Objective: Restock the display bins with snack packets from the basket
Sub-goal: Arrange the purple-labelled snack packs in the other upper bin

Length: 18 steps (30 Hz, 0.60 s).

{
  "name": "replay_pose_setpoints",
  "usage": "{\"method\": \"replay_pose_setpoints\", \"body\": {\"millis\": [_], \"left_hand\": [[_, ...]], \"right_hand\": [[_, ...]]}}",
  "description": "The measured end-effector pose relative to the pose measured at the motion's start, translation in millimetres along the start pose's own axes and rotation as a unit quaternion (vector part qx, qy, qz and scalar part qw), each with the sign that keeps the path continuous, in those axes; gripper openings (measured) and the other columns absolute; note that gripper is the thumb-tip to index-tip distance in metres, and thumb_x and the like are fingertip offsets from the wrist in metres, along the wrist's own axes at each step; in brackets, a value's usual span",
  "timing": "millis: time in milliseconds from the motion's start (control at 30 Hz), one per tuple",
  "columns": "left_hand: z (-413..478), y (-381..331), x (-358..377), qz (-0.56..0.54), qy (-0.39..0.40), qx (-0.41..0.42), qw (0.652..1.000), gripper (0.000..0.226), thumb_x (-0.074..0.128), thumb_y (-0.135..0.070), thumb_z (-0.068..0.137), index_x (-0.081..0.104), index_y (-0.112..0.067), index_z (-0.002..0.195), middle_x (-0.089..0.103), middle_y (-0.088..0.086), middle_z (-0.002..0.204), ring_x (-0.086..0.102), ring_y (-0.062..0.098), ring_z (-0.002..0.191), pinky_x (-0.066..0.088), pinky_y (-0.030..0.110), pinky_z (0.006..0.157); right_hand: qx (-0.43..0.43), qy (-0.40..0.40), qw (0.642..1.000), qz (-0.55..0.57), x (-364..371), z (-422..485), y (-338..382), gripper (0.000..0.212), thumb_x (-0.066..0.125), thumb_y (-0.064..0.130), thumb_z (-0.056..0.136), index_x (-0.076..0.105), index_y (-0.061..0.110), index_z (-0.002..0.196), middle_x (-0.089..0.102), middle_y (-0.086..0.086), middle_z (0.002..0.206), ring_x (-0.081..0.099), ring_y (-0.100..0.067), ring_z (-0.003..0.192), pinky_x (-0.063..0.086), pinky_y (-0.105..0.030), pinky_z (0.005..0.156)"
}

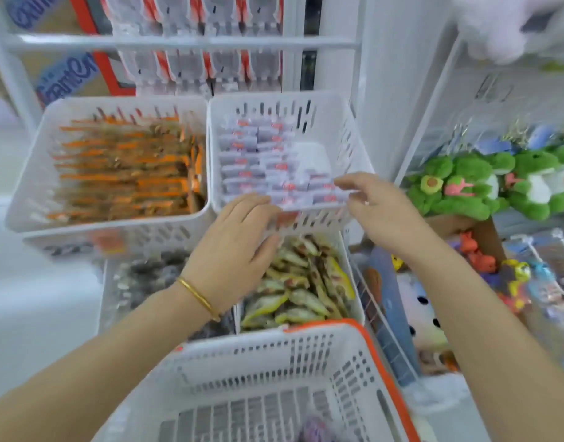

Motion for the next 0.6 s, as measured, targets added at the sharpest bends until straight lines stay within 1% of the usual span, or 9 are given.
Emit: {"method": "replay_pose_setpoints", "body": {"millis": [67, 133, 167, 233, 267, 333, 400, 533, 600], "left_hand": [[-58, -9, 3, -0.002, 0.060, -0.007, 0.998, 0.037, 0.044, -0.030, 0.094, 0.055, -0.011, 0.124, 0.051, 0.005, 0.130, 0.030, 0.017, 0.132, 0.012, 0.011, 0.107], [-111, -10, 14, 0.012, 0.142, -0.021, 0.990, 0.037, 0.046, -0.029, 0.094, 0.054, -0.012, 0.126, 0.045, 0.005, 0.138, 0.029, 0.022, 0.135, 0.019, 0.024, 0.112], [-136, -7, 20, 0.018, 0.182, -0.036, 0.983, 0.038, 0.046, -0.030, 0.095, 0.052, -0.014, 0.129, 0.041, 0.003, 0.140, 0.027, 0.023, 0.137, 0.022, 0.030, 0.113], [-174, 3, 31, 0.041, 0.256, -0.068, 0.963, 0.039, 0.044, -0.031, 0.097, 0.045, -0.018, 0.134, 0.035, 0.000, 0.144, 0.023, 0.020, 0.138, 0.019, 0.029, 0.112], [-189, 7, 37, 0.058, 0.281, -0.071, 0.955, 0.040, 0.043, -0.032, 0.097, 0.045, -0.018, 0.135, 0.035, 0.002, 0.145, 0.024, 0.022, 0.137, 0.020, 0.030, 0.112], [-210, 12, 49, 0.098, 0.327, -0.059, 0.938, 0.042, 0.042, -0.033, 0.096, 0.044, -0.017, 0.135, 0.035, 0.007, 0.145, 0.027, 0.026, 0.135, 0.023, 0.035, 0.112], [-225, 13, 60, 0.132, 0.374, -0.054, 0.916, 0.044, 0.042, -0.033, 0.097, 0.040, -0.018, 0.138, 0.032, 0.004, 0.145, 0.025, 0.023, 0.135, 0.025, 0.036, 0.112], [-242, 14, 76, 0.176, 0.417, -0.017, 0.891, 0.043, 0.038, -0.035, 0.097, 0.039, -0.019, 0.137, 0.032, 0.002, 0.144, 0.025, 0.021, 0.134, 0.030, 0.037, 0.109], [-244, 14, 82, 0.189, 0.431, -0.003, 0.882, 0.042, 0.036, -0.035, 0.098, 0.038, -0.019, 0.136, 0.032, 0.003, 0.143, 0.025, 0.021, 0.134, 0.031, 0.037, 0.108]], "right_hand": [[0.010, 0.003, 0.996, 0.091, 24, -41, 12, 0.033, 0.045, 0.001, 0.092, 0.057, 0.013, 0.121, 0.061, -0.003, 0.117, 0.056, -0.017, 0.110, 0.041, -0.028, 0.094], [0.032, 0.070, 0.986, 0.149, 69, -85, 15, 0.030, 0.047, 0.001, 0.092, 0.058, 0.019, 0.113, 0.062, 0.004, 0.103, 0.059, -0.015, 0.099, 0.051, -0.031, 0.083], [0.049, 0.127, 0.980, 0.147, 98, -111, 11, 0.027, 0.048, 0.003, 0.093, 0.058, 0.021, 0.110, 0.061, 0.007, 0.100, 0.060, -0.013, 0.096, 0.052, -0.028, 0.076], [0.092, 0.222, 0.965, 0.105, 155, -160, -17, 0.025, 0.051, 0.004, 0.093, 0.062, 0.017, 0.112, 0.062, 0.006, 0.102, 0.060, -0.012, 0.096, 0.049, -0.016, 0.072], [0.117, 0.246, 0.959, 0.081, 180, -185, -37, 0.028, 0.052, 0.002, 0.092, 0.063, 0.013, 0.115, 0.063, 0.001, 0.108, 0.060, -0.015, 0.100, 0.048, -0.015, 0.076], [0.174, 0.273, 0.946, 0.021, 219, -228, -80, 0.032, 0.048, -0.003, 0.091, 0.063, 0.007, 0.117, 0.060, -0.010, 0.122, 0.056, -0.025, 0.113, 0.046, -0.028, 0.093], [0.222, 0.303, 0.926, -0.047, 243, -261, -113, 0.030, 0.046, -0.001, 0.092, 0.060, 0.003, 0.119, 0.055, -0.015, 0.130, 0.051, -0.031, 0.119, 0.041, -0.039, 0.102], [0.162, 0.338, 0.908, -0.189, 260, -272, -144, 0.039, 0.049, 0.003, 0.089, 0.058, 0.019, 0.123, 0.047, -0.011, 0.135, 0.043, -0.030, 0.124, 0.039, -0.040, 0.101], [0.075, 0.406, 0.859, -0.302, 268, -265, -154, 0.051, 0.050, 0.002, 0.088, 0.046, 0.024, 0.133, 0.029, -0.009, 0.150, 0.028, -0.031, 0.135, 0.034, -0.045, 0.106]]}}
Point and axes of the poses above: each hand's wrist, its own z-axis towards the middle knuckle, its own x-axis out of the palm, y = z × x, the point moved 6 cm from there along z, towards the middle knuckle
